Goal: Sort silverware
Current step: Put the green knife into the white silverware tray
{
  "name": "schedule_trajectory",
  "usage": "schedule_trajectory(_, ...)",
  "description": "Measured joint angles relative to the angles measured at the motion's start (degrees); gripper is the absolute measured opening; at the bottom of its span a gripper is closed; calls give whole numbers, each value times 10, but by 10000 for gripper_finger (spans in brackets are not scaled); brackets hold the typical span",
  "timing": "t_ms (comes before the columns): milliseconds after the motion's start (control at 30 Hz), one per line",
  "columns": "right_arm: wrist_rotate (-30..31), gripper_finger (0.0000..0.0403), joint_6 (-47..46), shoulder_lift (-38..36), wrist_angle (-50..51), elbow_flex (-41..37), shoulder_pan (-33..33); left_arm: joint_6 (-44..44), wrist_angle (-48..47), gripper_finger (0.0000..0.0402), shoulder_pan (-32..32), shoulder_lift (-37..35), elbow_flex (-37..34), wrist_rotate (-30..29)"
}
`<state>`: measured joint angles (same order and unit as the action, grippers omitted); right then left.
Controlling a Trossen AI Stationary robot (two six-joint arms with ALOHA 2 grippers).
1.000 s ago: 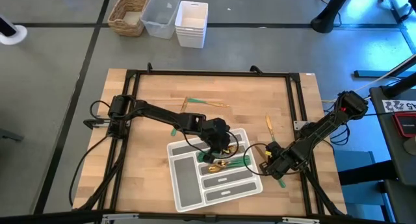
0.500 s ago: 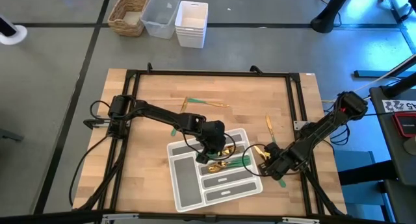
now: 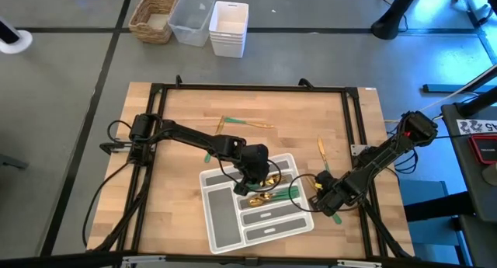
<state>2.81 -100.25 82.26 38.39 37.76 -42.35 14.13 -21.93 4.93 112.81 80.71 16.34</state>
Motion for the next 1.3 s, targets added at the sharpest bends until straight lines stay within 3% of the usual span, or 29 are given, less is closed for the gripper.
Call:
schedule_trajectory(467, -10, 83, 2, 1, 97, -4, 0, -2, 0, 5, 1, 0, 0, 0)
schedule_trajectory(800, -4, 82, 2, 5, 72, -39, 0, -2, -2, 5, 1, 0, 0, 0)
schedule_trajectory(1100, -2, 18, 2, 5, 77, -34, -1, -2, -1, 5, 1, 0, 0, 0)
schedule_trajectory(1300, -4, 20, 2, 5, 108, -5, 0, 5, -2, 5, 1, 0, 0, 0)
